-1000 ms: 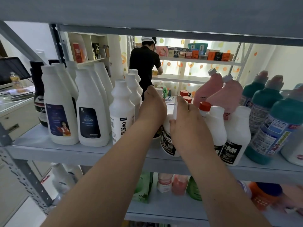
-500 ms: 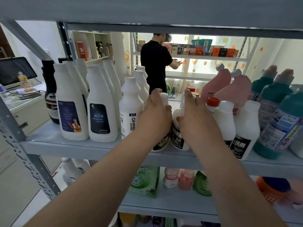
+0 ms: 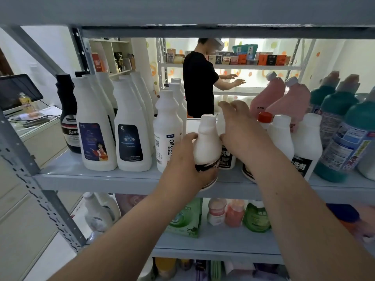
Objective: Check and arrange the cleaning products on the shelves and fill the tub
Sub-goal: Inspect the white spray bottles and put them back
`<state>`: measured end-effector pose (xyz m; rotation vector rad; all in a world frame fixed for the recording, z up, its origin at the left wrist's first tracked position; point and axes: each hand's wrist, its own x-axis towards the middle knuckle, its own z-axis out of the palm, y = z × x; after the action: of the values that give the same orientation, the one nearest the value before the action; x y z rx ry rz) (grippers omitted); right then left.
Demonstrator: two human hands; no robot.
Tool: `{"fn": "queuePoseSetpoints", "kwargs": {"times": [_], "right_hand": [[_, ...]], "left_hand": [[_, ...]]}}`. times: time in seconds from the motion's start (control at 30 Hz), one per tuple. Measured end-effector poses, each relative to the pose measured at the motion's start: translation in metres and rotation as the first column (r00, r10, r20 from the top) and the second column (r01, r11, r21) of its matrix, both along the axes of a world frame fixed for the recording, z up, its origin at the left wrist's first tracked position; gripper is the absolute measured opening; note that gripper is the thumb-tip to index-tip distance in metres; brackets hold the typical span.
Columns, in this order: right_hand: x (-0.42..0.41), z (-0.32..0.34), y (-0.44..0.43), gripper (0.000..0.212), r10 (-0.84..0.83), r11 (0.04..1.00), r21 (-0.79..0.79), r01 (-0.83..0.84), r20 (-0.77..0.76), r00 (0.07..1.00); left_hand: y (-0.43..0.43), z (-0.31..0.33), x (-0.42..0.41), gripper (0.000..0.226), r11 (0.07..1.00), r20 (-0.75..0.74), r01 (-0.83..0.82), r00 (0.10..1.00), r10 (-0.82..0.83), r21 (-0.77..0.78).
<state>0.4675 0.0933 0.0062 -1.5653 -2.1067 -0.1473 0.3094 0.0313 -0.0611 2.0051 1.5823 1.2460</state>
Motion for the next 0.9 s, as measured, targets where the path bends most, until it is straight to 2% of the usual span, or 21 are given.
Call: {"fn": "queuePoseSetpoints", "kwargs": {"times": [0.1, 0.2, 0.37, 0.5, 0.57, 0.7, 0.77, 0.8, 0.83, 0.9], "right_hand": [[-0.007, 0.003, 0.004, 0.088, 0.013, 1.0, -0.012, -0.012, 0.09, 0.996], [-0.015, 0.004, 0.01, 0.091, 0.023, 1.0, 0.006, -0.024, 0.143, 0.989], [-0.039, 0.011, 0.023, 0.06, -0.085, 0.994, -0.037, 0.102, 0.314, 0.946], [-0.051, 0.008, 0.044, 0.054, -0.065, 0.988, -0.116, 0.105, 0.303, 0.951], [-0.054, 0.006, 0.053, 0.06, -0.054, 0.988, -0.124, 0.092, 0.282, 0.958], [-0.057, 0.01, 0.059, 0.086, -0.015, 0.98, -0.191, 0.063, 0.244, 0.97], [-0.052, 0.01, 0.053, 0.088, -0.003, 0.979, -0.204, 0.025, 0.106, 0.994], [-0.049, 0.008, 0.045, 0.083, -0.003, 0.983, -0.186, -0.002, -0.029, 1.0], [-0.046, 0.005, 0.033, 0.074, 0.012, 0.988, -0.146, -0.041, -0.193, 0.981], [-0.041, -0.008, -0.003, 0.053, 0.116, 0.987, -0.036, -0.154, -0.491, 0.863]], "left_hand": [[-0.009, 0.0, -0.011, 0.075, 1.0, 0.117, 0.018, 0.993, -0.015, -0.022], [-0.023, -0.003, -0.024, 0.074, 0.999, 0.173, 0.023, 0.985, -0.016, -0.039], [-0.041, -0.006, -0.041, 0.074, 0.992, 0.269, 0.031, 0.963, 0.002, -0.121], [-0.046, -0.011, -0.048, 0.071, 0.984, 0.336, 0.032, 0.941, 0.03, -0.175], [-0.048, -0.015, -0.05, 0.069, 0.98, 0.38, 0.034, 0.924, 0.044, -0.195], [-0.048, -0.017, -0.052, 0.072, 0.963, 0.532, 0.096, 0.845, 0.055, -0.251], [-0.049, -0.016, -0.054, 0.075, 0.954, 0.606, 0.158, 0.795, 0.029, -0.253], [-0.052, -0.016, -0.056, 0.075, 0.951, 0.643, 0.187, 0.766, 0.016, -0.246], [-0.054, -0.016, -0.057, 0.074, 0.948, 0.677, 0.21, 0.736, 0.007, -0.238], [-0.061, -0.018, -0.06, 0.067, 0.945, 0.738, 0.248, 0.674, -0.009, -0.214]]}}
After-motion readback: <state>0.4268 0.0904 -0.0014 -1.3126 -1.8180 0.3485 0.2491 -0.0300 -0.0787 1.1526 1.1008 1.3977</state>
